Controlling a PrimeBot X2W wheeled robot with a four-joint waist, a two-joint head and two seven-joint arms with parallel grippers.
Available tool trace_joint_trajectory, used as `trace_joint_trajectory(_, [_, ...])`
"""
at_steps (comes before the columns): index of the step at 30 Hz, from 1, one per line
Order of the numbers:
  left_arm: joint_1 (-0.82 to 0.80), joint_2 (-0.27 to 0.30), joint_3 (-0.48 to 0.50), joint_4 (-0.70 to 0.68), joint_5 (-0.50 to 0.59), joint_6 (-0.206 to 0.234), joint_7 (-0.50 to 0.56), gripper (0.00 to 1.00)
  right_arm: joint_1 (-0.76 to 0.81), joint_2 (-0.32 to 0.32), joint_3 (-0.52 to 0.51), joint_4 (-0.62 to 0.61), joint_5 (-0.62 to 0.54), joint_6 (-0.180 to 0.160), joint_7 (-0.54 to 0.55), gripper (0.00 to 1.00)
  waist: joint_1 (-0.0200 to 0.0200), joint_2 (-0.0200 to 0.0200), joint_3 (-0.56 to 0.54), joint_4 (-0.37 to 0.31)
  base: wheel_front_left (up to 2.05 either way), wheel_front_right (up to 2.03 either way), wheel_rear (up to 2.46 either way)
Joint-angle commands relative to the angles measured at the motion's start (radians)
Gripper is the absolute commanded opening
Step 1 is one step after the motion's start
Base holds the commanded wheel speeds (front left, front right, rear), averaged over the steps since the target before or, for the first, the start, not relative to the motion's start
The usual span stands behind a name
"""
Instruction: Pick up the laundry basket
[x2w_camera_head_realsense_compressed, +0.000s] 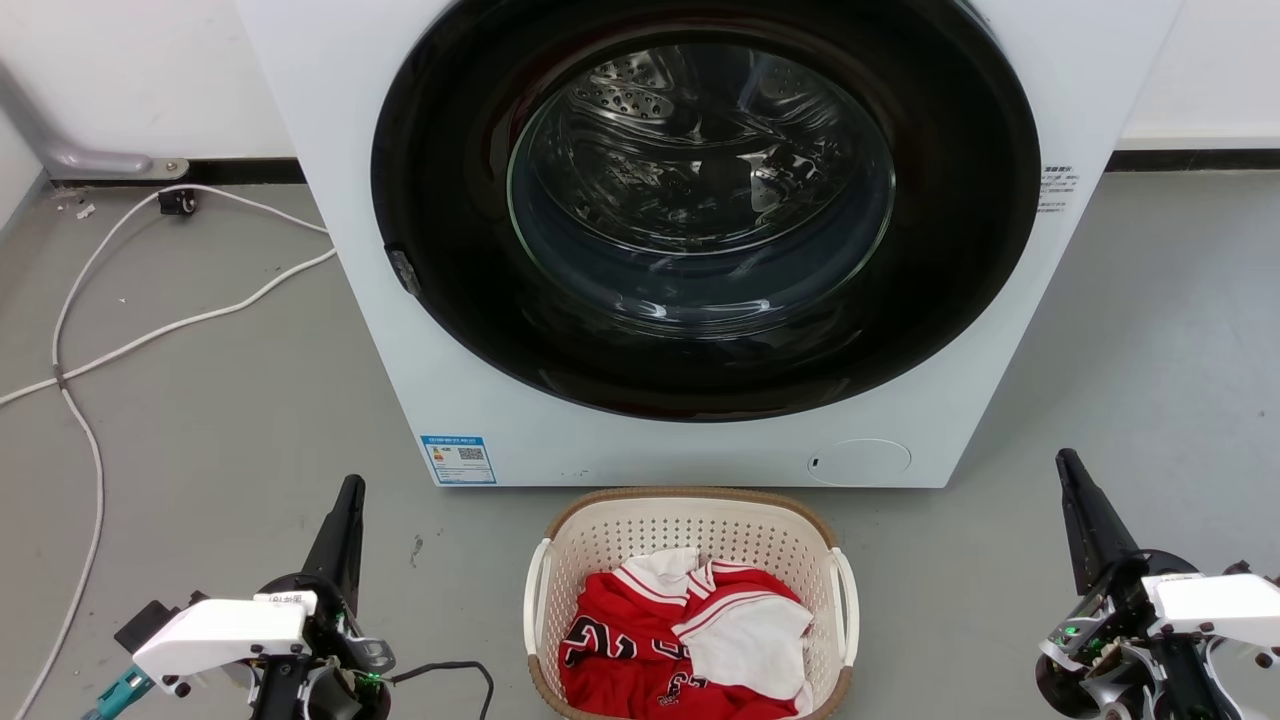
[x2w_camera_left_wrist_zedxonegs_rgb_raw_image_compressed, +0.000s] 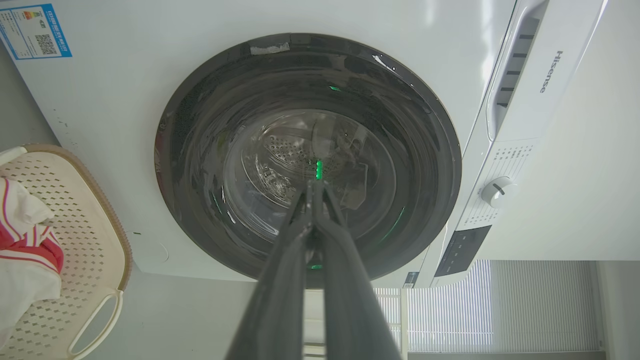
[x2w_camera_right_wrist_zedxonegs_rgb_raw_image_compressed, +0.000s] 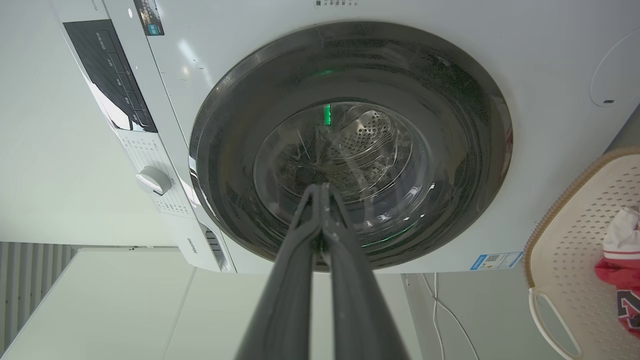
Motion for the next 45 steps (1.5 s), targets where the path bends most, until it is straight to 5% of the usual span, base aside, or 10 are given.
trace_joint_trajectory(1, [-0.007, 0.001, 0.003, 0.0, -0.002, -0.002, 0.002, 0.0, -0.01, 0.001, 0.0, 0.001, 0.004, 0.0, 0.002, 0.0, 0.0, 0.0, 0.0, 0.0, 0.0, 0.0, 0.0])
trace_joint_trajectory(23, [-0.007, 0.001, 0.003, 0.0, -0.002, -0.002, 0.002, 0.0, -0.01, 0.001, 0.0, 0.001, 0.004, 0.0, 0.002, 0.0, 0.0, 0.0, 0.0, 0.0, 0.0, 0.0, 0.0])
trace_joint_trajectory(24, [0.0, 0.0, 0.0, 0.0, 0.0, 0.0, 0.0, 1.0, 0.0, 0.0, 0.0, 0.0, 0.0, 0.0, 0.0, 1.0, 0.0, 0.0, 0.0, 0.0, 0.0, 0.0, 0.0])
trace_joint_trajectory(35, [0.027, -0.003, -0.008, -0.007, 0.075, 0.0, -0.042, 1.0, 0.026, 0.001, 0.004, 0.007, -0.065, 0.0, -0.042, 1.0, 0.0, 0.0, 0.002, 0.0, 0.0, 0.0, 0.0])
trace_joint_trajectory(45, [0.031, -0.002, -0.018, -0.069, 0.274, 0.013, -0.089, 1.0, 0.031, 0.001, 0.006, -0.056, -0.313, 0.0, -0.089, 1.0, 0.0, 0.0, 0.006, -0.001, 0.0, 0.0, 0.0])
